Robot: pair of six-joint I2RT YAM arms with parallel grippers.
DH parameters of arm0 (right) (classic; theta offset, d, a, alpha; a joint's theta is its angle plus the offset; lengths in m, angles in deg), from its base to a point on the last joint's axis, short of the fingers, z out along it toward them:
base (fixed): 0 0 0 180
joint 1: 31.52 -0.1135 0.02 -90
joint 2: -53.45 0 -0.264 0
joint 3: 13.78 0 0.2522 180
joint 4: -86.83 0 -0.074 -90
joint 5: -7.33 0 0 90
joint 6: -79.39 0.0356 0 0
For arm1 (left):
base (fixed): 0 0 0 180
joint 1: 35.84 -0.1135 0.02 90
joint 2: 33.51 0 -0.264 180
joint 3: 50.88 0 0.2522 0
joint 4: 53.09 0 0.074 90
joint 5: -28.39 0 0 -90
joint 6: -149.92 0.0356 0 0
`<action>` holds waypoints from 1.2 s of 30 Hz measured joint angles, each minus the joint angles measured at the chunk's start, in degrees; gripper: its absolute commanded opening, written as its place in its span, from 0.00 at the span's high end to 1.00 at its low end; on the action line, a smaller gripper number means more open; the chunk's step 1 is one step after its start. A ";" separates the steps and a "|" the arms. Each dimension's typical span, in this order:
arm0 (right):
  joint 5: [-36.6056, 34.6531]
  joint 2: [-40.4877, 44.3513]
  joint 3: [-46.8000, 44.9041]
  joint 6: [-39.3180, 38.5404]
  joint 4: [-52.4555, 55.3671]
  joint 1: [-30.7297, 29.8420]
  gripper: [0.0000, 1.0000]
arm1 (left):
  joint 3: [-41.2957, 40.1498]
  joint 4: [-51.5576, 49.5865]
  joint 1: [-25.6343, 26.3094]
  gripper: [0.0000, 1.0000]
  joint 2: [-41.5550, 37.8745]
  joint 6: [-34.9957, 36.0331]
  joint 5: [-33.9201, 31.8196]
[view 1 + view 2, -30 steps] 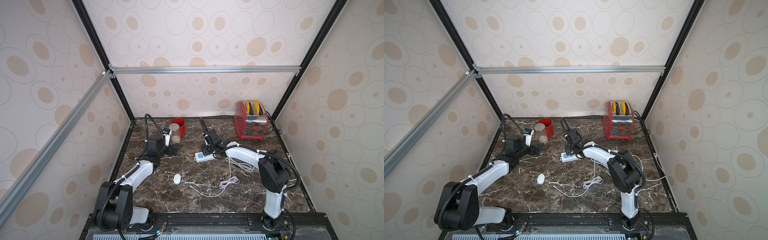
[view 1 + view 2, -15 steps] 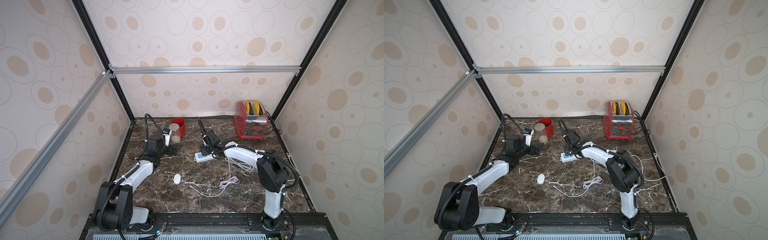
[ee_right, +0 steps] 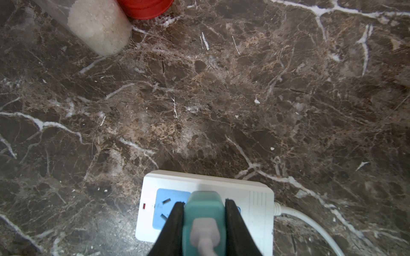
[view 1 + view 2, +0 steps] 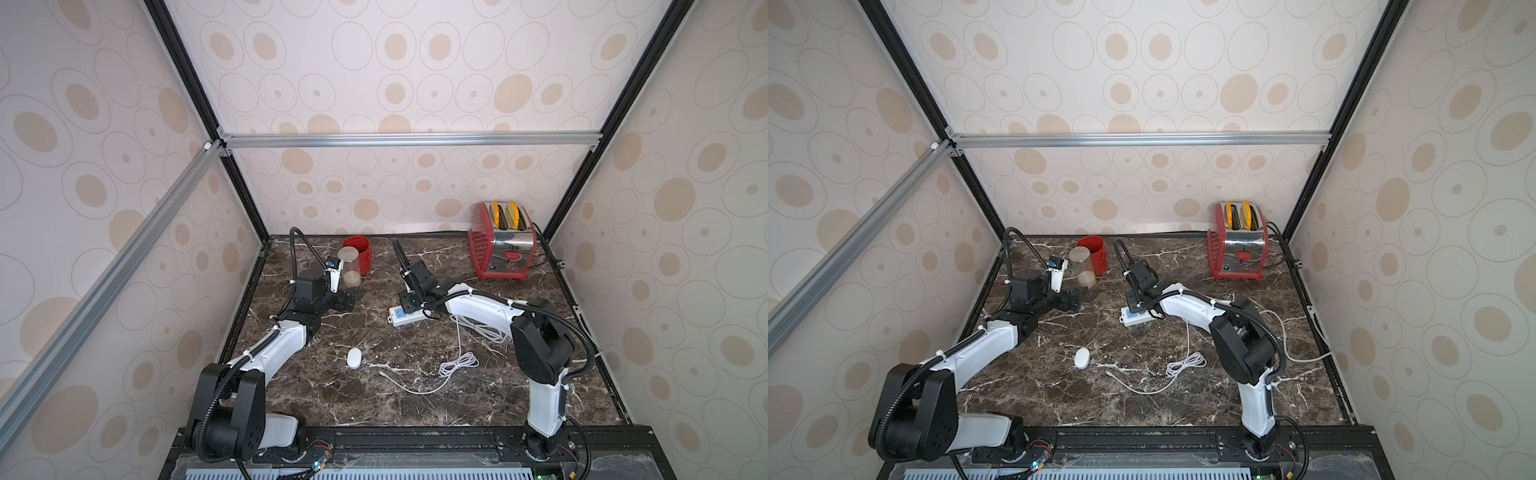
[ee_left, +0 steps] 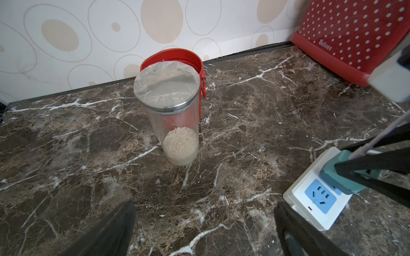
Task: Charge the bluetooth headset
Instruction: Insert the plug into the socket.
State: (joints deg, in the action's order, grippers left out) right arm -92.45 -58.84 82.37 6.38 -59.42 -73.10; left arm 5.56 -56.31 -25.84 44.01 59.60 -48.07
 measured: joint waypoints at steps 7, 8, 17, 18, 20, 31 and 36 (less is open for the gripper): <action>-1.51 0.48 -3.91 0.22 -5.46 -0.33 1.00 | 0.02 -0.04 0.00 0.01 0.00 0.13 0.00; -1.55 0.76 -4.92 0.37 -6.71 -0.33 1.00 | 0.02 -0.07 -0.02 0.01 0.02 0.13 -0.02; -1.07 4.02 -13.16 1.27 -15.52 -0.26 1.00 | 0.02 -0.42 -0.15 0.01 0.33 0.15 -0.02; -1.05 4.61 -14.23 1.25 -16.17 -0.33 1.00 | 0.04 -0.44 -0.15 0.01 0.33 0.13 -0.02; -0.74 5.22 -15.89 1.22 -18.29 -0.31 1.00 | 0.11 -0.44 -0.20 0.01 0.33 0.13 -0.02; -2.01 1.14 -10.40 1.16 -14.36 -0.81 1.00 | 0.59 -0.57 -0.33 0.01 0.33 0.15 -0.02; -5.14 1.36 -12.31 1.07 -17.00 -1.99 1.00 | 0.68 -0.66 -0.37 0.01 0.33 0.15 -0.02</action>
State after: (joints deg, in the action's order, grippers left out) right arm -97.59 -57.49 70.06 7.46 -76.42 -75.09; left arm 6.24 -56.96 -26.21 44.34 59.75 -48.09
